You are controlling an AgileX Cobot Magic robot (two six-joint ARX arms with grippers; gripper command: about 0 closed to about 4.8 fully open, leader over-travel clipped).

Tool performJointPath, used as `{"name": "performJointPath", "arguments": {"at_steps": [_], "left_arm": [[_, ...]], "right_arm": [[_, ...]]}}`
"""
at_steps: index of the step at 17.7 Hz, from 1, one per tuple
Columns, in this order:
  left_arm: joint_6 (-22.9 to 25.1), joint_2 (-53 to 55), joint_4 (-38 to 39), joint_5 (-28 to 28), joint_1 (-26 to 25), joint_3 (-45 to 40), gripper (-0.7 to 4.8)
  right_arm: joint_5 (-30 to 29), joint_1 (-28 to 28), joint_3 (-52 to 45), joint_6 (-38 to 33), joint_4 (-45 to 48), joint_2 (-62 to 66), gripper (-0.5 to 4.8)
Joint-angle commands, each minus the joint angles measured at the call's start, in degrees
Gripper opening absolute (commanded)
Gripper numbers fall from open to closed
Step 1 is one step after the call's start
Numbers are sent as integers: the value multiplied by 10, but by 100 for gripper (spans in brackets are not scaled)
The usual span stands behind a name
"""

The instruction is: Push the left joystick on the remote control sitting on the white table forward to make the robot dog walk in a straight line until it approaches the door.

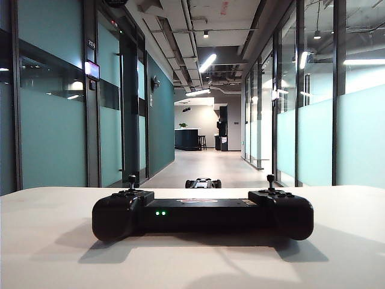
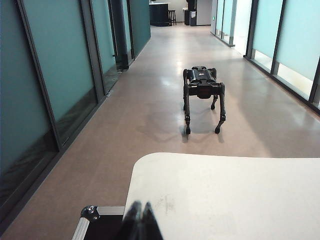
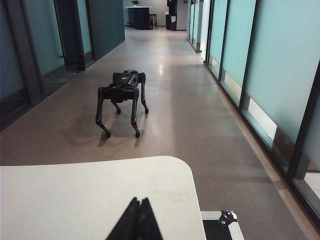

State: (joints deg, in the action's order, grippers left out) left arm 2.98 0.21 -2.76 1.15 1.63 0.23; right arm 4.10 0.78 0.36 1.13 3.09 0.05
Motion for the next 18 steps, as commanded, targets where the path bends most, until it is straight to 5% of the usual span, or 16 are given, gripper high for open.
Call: {"name": "performJointPath", "arguments": {"at_steps": [1,9,13,18], "left_arm": [[0,0,-11,2,0,2,-5],[-21,0,-11,2,0,15,-5],[-96,1,7,1,1,54,-5],[-116,58,44,-17,17,131,-5]], "right_arm": [[2,0,-3,0,10,-2,-1],[2,-1,18,0,18,-2,-1],[-7,-9,101,-2,-23,34,-3],[-28,-45,229,-18,-74,150,-4]]}}
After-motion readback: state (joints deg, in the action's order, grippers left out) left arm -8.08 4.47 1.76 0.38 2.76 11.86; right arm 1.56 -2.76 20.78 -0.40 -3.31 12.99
